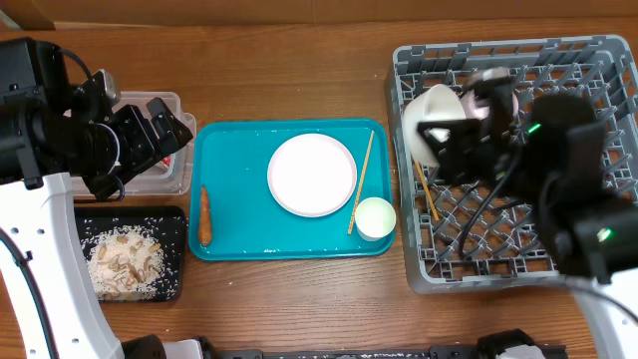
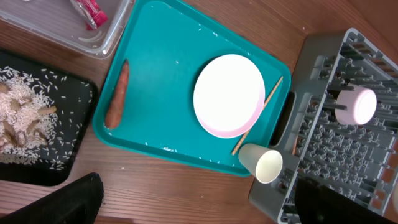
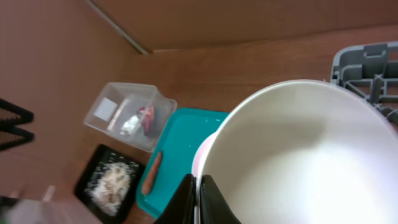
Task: Sort waste into correct bins and load items into the dishwasher
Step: 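Place the white bowl upside down in the rack and release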
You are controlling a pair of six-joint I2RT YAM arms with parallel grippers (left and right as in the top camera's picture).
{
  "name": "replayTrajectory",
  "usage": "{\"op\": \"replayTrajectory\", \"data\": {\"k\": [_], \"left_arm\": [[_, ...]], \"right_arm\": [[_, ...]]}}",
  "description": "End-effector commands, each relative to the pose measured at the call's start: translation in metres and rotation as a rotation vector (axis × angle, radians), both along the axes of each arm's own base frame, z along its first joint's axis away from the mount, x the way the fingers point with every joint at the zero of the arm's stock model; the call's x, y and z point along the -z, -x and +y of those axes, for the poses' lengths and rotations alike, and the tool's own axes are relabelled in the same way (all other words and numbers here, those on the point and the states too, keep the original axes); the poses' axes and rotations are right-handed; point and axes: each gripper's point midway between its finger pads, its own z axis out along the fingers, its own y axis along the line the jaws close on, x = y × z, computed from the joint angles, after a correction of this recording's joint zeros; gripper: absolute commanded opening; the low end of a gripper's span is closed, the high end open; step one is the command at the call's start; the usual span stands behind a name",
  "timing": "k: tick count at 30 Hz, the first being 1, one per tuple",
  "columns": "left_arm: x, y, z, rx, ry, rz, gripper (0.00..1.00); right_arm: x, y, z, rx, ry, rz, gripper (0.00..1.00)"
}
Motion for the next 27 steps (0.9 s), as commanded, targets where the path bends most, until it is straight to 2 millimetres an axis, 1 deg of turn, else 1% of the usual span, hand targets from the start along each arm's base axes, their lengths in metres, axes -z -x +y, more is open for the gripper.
{"op": "replayTrajectory", "data": {"k": [1, 4, 5, 7, 9, 13, 14, 18, 23, 26, 27], "left_arm": [[-0.002, 0.0, 0.001, -0.005, 0.003, -0.005, 1.0], [-0.002, 0.0, 0.001, -0.004, 0.002, -0.005, 1.0], [-0.002, 0.0, 0.001, -0.004, 0.003, -0.005, 1.0], [-0.002, 0.0, 0.001, -0.004, 0.003, -0.005, 1.0], [-0.002, 0.0, 0.001, -0.004, 0.002, -0.005, 1.0], [-0.002, 0.0, 0.001, -0.004, 0.002, -0.005, 1.0], [-0.002, 0.0, 0.001, -0.005, 0.003, -0.005, 1.0], [-0.002, 0.0, 0.001, -0.005, 0.003, -0.005, 1.0], [-0.002, 0.0, 0.001, -0.005, 0.003, -0.005, 1.0], [-0.002, 0.0, 0.001, -0.005, 0.003, -0.005, 1.0], [-0.002, 0.0, 0.001, -0.005, 0.003, -0.005, 1.0]], "right_arm": [[-0.016, 0.004, -0.013, -0.209, -0.216, 0.008, 0.04], [-0.022, -0.003, -0.039, -0.298, -0.386, 0.017, 0.04], [-0.021, -0.009, -0.055, -0.343, -0.494, 0.033, 0.04], [-0.015, -0.018, -0.07, -0.38, -0.599, 0.057, 0.04], [0.006, -0.034, -0.081, -0.34, -0.646, 0.13, 0.04], [0.047, -0.056, -0.089, -0.31, -0.699, 0.219, 0.04], [0.065, -0.063, -0.091, -0.302, -0.714, 0.243, 0.04], [0.098, -0.072, -0.097, -0.267, -0.742, 0.307, 0.04], [0.15, -0.079, -0.104, -0.145, -0.646, 0.426, 0.04], [0.17, -0.081, -0.115, -0.066, -0.571, 0.469, 0.04], [0.173, -0.081, -0.119, -0.047, -0.559, 0.476, 0.04]]}}
